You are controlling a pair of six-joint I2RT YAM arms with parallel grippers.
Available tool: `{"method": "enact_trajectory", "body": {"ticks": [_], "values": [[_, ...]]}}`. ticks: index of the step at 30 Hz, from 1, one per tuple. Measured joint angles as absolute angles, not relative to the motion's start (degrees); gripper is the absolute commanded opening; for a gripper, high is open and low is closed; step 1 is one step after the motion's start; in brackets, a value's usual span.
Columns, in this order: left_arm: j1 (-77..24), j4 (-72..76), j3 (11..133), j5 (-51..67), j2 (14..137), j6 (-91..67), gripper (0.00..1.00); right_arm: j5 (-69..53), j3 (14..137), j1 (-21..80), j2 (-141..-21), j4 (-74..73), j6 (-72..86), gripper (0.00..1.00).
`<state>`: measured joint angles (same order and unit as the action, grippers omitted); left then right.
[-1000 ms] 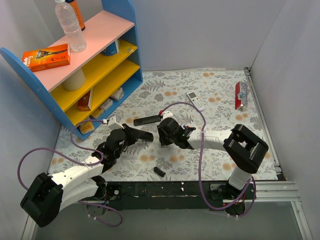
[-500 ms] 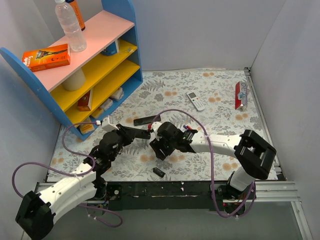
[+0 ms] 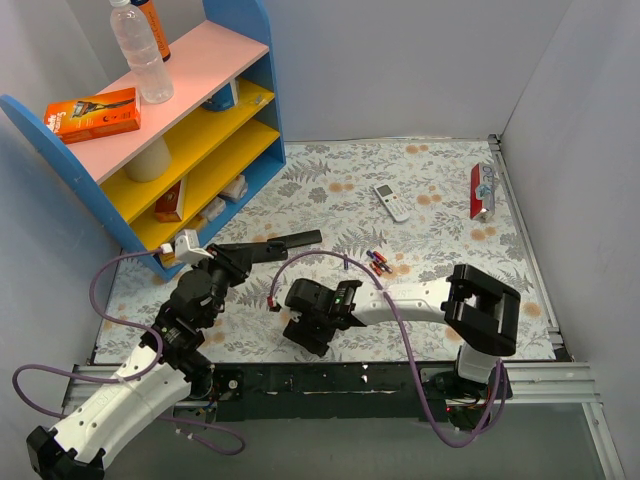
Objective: Load the batteries into the remote control
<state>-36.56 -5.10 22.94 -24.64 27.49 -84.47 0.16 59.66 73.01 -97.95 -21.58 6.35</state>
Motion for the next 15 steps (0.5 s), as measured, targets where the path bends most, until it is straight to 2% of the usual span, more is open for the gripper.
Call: {"method": "enact_trajectory", "body": {"ticks": [6, 9, 15], "values": [[-36.56, -6.92, 22.94, -26.04, 27.35, -84.73, 0.00, 2.61, 62.43, 75.57, -100.71, -23.97, 5.56, 0.60], [-36.56, -6.96, 22.87, -26.39, 27.29, -84.86, 0.00, 5.37, 63.26, 76.16, -101.51, -25.06, 5.78, 0.44], [-36.56, -6.87, 22.81, -26.35, 27.33, -84.88, 0.00, 9.96, 63.29, 76.53, -101.27, -26.48, 7.94, 0.37]]}}
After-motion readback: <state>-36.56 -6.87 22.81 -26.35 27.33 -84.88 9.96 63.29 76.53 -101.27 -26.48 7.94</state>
